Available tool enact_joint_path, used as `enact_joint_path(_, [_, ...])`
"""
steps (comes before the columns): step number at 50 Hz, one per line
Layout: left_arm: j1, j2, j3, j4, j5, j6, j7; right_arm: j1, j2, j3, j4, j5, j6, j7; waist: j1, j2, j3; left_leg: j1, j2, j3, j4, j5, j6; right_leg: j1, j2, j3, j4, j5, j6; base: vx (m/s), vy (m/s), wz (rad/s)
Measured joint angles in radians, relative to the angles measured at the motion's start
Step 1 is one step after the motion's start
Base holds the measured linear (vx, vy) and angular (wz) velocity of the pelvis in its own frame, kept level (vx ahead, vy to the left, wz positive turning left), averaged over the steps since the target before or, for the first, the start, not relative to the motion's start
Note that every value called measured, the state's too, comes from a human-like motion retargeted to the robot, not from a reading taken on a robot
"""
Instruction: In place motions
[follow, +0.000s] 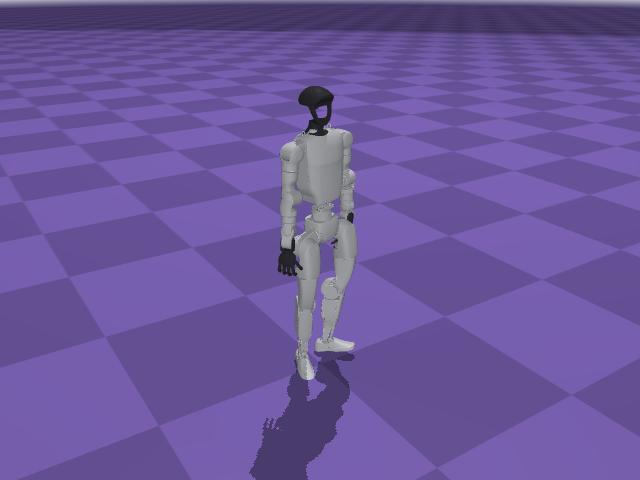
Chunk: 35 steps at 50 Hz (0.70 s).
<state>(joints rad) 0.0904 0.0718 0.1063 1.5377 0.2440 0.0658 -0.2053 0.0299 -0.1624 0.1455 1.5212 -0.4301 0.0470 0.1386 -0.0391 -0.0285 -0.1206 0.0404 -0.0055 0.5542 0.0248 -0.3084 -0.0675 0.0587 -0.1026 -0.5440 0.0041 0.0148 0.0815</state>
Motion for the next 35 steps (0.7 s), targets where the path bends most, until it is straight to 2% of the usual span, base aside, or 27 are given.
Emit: enact_joint_path(35, [0.001, 0.000, 0.000, 0.001, 0.001, 0.000, -0.001, 0.002, 0.001, 0.000, -0.001, 0.001, -0.001, 0.000, 0.004, 0.006, 0.000, 0.004, 0.001, 0.007, 0.001, 0.000, -0.004, 0.002, 0.002, 0.008, 0.000, -0.001, 0.000, 0.00, 0.00, 0.00])
